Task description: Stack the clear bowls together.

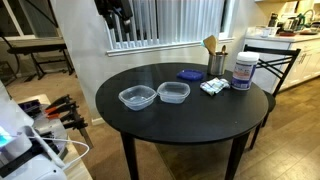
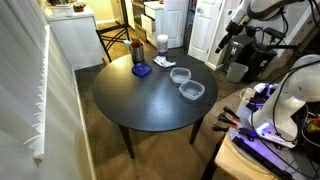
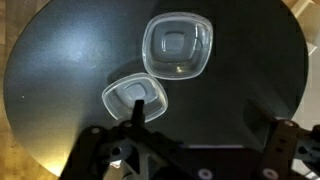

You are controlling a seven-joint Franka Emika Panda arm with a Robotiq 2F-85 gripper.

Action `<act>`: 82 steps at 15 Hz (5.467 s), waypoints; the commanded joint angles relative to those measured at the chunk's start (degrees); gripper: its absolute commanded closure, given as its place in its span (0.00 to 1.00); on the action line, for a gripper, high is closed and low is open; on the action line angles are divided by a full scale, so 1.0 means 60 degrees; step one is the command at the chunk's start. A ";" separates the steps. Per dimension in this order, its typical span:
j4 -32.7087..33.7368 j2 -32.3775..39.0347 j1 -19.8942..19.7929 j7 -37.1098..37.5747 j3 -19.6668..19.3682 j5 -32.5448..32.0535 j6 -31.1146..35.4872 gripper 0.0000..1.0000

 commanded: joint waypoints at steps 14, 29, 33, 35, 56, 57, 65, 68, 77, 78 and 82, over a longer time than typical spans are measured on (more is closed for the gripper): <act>0.2435 0.5055 -0.0269 0.0261 0.1661 0.0459 0.1092 0.00; 0.3484 0.8103 -0.0413 0.0549 0.2464 0.1553 0.2455 0.00; 0.4436 0.9383 -0.0493 0.1253 0.2678 0.1055 0.2307 0.00; 0.4805 0.9972 -0.0454 0.1605 0.2690 0.0806 0.2262 0.00; 0.5848 1.2091 -0.0646 0.2014 0.2515 -0.0689 0.2569 0.46; 0.5839 1.2085 -0.0637 0.2024 0.2514 -0.0722 0.2572 0.53; 0.5316 1.1570 -0.0621 0.1761 0.2632 -0.1042 0.2526 0.95; 0.4652 1.0910 -0.0680 0.1544 0.2743 -0.1237 0.2681 0.99; 0.3457 0.9159 -0.1391 0.1145 0.3100 -0.0591 0.3300 0.96; 0.3486 0.9074 -0.1671 0.0979 0.3283 -0.0163 0.3263 0.96; 0.3820 0.8968 -0.2782 0.0298 0.4056 0.2430 0.2865 0.96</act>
